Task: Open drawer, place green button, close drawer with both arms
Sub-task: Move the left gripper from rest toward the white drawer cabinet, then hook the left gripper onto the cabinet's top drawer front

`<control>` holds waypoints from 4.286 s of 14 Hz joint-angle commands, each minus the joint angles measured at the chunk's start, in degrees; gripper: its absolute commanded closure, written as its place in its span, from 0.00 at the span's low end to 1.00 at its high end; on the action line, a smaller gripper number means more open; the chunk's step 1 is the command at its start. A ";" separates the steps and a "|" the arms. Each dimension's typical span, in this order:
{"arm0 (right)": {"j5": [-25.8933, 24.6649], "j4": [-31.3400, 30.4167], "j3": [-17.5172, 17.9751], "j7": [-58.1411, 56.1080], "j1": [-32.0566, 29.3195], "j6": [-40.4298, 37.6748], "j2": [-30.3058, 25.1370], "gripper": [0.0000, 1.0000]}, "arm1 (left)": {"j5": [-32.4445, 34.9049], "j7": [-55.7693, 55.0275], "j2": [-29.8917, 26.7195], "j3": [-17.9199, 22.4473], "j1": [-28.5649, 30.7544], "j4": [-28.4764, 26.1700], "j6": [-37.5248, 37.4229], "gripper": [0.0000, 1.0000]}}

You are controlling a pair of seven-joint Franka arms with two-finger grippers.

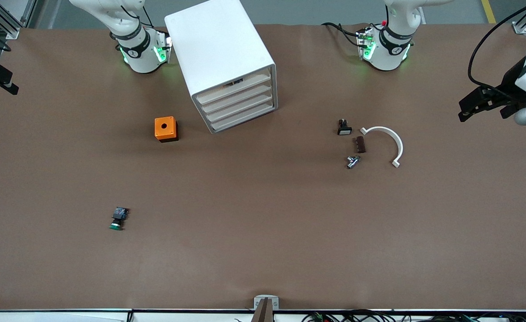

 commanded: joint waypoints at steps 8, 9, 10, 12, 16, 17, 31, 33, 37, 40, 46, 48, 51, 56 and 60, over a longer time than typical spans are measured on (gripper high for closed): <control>0.61 -0.07 0.04 -0.73 -0.02 1.26 -1.12 0.00 | 0.05 0.90 6.92 -0.47 -0.08 1.37 -0.78 0.00; 0.61 0.28 0.04 -0.82 0.07 1.17 -1.04 0.00 | 0.05 1.08 7.82 -0.56 -0.16 0.94 -0.78 0.00; 0.61 0.72 0.04 -0.82 0.15 0.82 -0.86 0.00 | 0.05 0.47 8.87 -0.65 -0.51 1.02 -0.78 0.00; 0.61 1.16 0.04 -0.73 0.07 0.47 -0.68 0.00 | -0.39 -0.41 11.94 -0.65 -2.96 1.37 0.53 0.00; 0.70 2.30 0.05 0.23 -0.19 -2.07 -0.86 0.00 | -0.74 -10.15 19.15 -0.65 -7.80 1.90 3.35 0.00; 0.79 2.30 -0.13 0.23 -0.37 -2.43 -0.86 0.00 | -0.83 -13.31 21.43 -0.65 -9.20 3.12 4.22 0.00; 0.96 2.22 -0.04 0.15 -0.29 -1.99 -0.95 0.00 | -13.38 -56.72 39.54 -0.65 -20.91 6.38 12.32 0.00; 1.05 2.30 -0.04 0.15 -0.29 -2.08 -1.03 0.00 | -15.15 -62.53 41.13 -0.65 -22.13 6.91 12.32 0.00; 0.70 2.74 -0.04 -0.29 -0.28 -2.43 -1.12 0.00 | -20.77 -78.25 43.07 -0.56 -24.50 6.91 12.32 0.00; 0.52 2.74 -0.13 -0.38 -0.37 -2.70 -1.12 0.00 | -24.99 -86.18 45.44 -0.56 -26.26 6.91 12.32 0.00; 0.35 2.65 -0.13 -0.56 -0.37 -2.78 -1.12 0.00 | -38.16 -94.11 48.25 -0.56 -28.99 6.82 12.50 0.01; 0.35 2.65 0.04 -0.47 -0.29 -3.05 -1.12 0.00 | -43.95 -94.11 50.01 -0.56 -29.26 6.82 12.50 0.01; 0.35 2.74 0.31 -0.12 0.07 -3.40 -1.03 0.00 | -50.39 -95.68 51.24 -0.47 -31.10 6.56 12.50 0.02; 0.35 2.57 0.04 -0.56 -0.46 -3.75 -1.03 0.00 | -53.56 -105.53 53.44 -0.65 -34.18 6.82 12.23 0.11; 0.26 2.74 0.04 -0.03 -0.46 -4.36 -1.03 0.00 | -56.64 -112.54 54.40 -0.65 -36.72 6.74 11.97 0.25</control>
